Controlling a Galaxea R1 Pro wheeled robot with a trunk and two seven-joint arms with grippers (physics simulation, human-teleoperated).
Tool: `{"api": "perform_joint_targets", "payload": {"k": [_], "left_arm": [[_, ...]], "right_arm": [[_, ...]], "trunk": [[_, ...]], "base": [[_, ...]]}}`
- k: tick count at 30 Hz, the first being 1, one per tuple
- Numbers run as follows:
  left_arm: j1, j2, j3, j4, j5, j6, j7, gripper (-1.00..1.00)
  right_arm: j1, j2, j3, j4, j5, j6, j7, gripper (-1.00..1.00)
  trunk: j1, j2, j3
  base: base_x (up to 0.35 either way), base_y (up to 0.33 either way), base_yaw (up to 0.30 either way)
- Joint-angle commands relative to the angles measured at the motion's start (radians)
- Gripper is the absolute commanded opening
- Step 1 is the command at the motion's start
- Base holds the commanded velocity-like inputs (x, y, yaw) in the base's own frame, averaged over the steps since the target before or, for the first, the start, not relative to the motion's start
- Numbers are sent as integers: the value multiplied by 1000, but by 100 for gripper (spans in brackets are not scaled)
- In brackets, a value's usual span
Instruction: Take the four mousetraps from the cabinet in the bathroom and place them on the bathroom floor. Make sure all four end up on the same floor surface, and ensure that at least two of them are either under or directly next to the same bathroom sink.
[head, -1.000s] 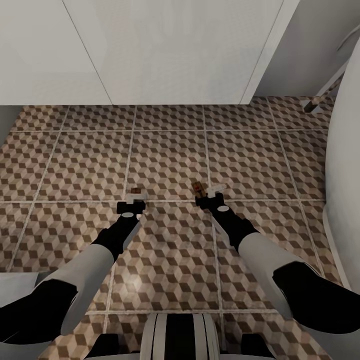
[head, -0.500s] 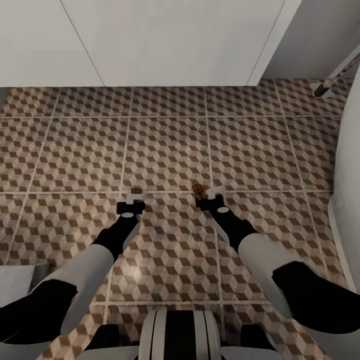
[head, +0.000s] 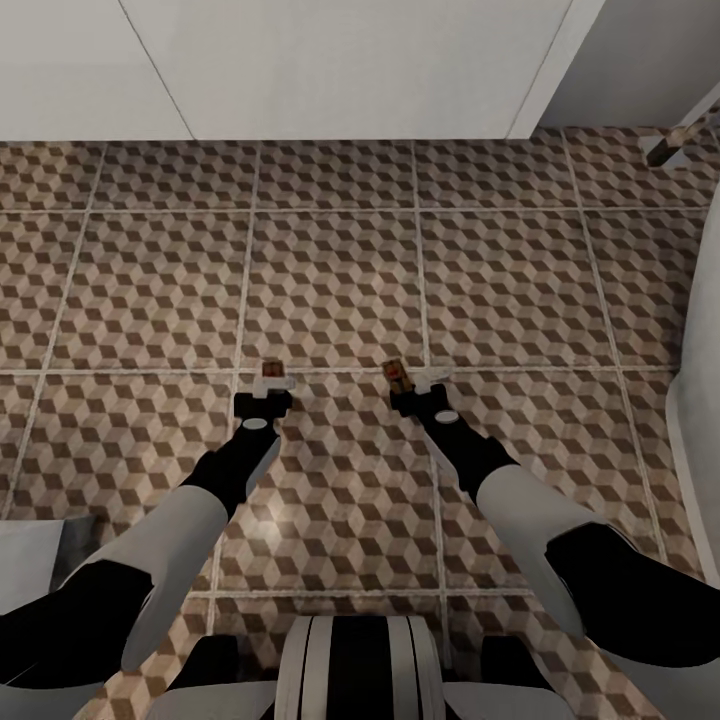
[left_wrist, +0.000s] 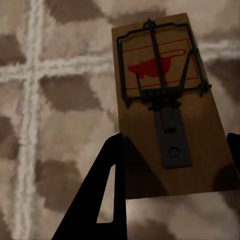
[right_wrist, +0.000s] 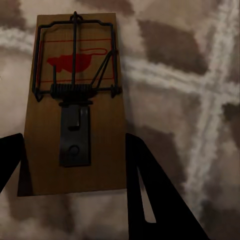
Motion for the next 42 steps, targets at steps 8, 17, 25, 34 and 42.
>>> {"api": "perform_joint_targets", "payload": {"k": [8,17,25,34,42], "left_arm": [[18,2,-12,63,25,-106,13,-100],[39,2,-13,76,24,-127,11,-100],[63,2,-14,77,22,-269,10,-100],[84,7,-15,79,20,-382,9,-100],[86,8,-15,80,20,-388,7,-100]], "right_arm": [[1,2,12,72,-18,-112,-5,-100],[1,1,12,86,-17,-131,-4,-100],[1,-1,12,87,-14,-140,-3,-100],[1,-2,12,123,-13,-224,-3,-100],[1,-2,12,140,-13,-281,0,-100]], "trunk": [[0,0,-1],[0,0,-1],[0,0,-1],[0,0,-1],[0,0,-1]], "base": [[0,0,0],[0,0,0],[0,0,0],[0,0,0],[0,0,0]]}}
